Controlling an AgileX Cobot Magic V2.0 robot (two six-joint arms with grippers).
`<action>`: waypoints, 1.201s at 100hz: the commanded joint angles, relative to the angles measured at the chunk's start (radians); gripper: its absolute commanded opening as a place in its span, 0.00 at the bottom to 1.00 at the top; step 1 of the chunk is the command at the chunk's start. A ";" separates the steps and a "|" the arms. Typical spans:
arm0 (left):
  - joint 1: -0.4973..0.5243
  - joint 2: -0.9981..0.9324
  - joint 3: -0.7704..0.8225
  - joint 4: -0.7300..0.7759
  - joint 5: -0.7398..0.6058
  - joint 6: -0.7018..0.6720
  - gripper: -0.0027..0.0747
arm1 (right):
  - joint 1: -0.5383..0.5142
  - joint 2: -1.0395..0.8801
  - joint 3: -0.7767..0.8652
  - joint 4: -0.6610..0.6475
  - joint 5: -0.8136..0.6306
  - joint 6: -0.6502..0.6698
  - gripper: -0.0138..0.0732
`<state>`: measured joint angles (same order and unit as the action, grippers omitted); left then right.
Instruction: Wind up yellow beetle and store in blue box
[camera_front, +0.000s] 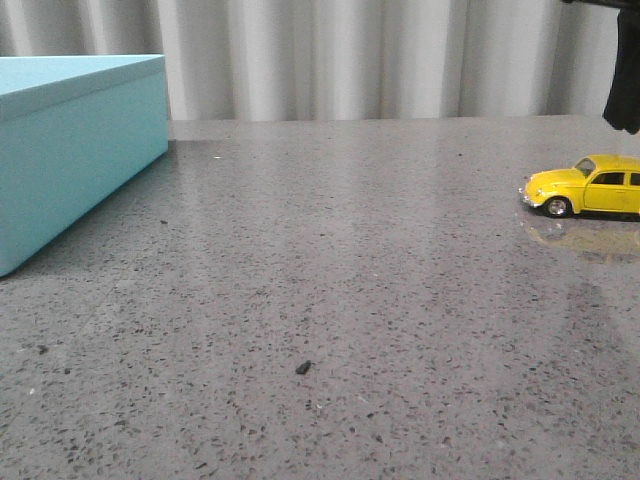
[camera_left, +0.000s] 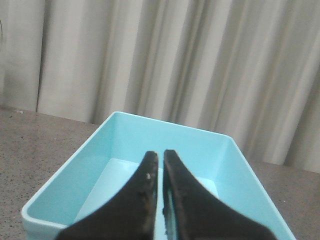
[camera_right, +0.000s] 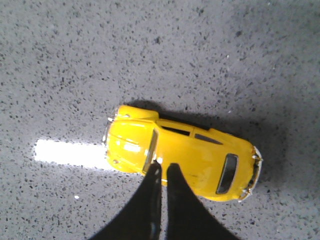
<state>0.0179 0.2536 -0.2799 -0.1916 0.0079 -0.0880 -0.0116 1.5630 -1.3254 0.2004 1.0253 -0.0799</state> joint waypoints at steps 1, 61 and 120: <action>0.002 0.016 -0.039 -0.007 -0.081 -0.007 0.01 | 0.002 -0.017 -0.034 0.015 -0.019 0.000 0.09; 0.002 0.016 -0.039 -0.007 -0.081 -0.007 0.01 | 0.002 0.033 -0.036 0.015 -0.025 0.008 0.09; 0.002 0.016 -0.039 -0.007 -0.079 -0.007 0.01 | 0.000 0.033 -0.036 -0.153 0.038 0.091 0.09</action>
<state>0.0179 0.2536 -0.2799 -0.1916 0.0079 -0.0880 -0.0116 1.6239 -1.3382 0.1073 1.0554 -0.0092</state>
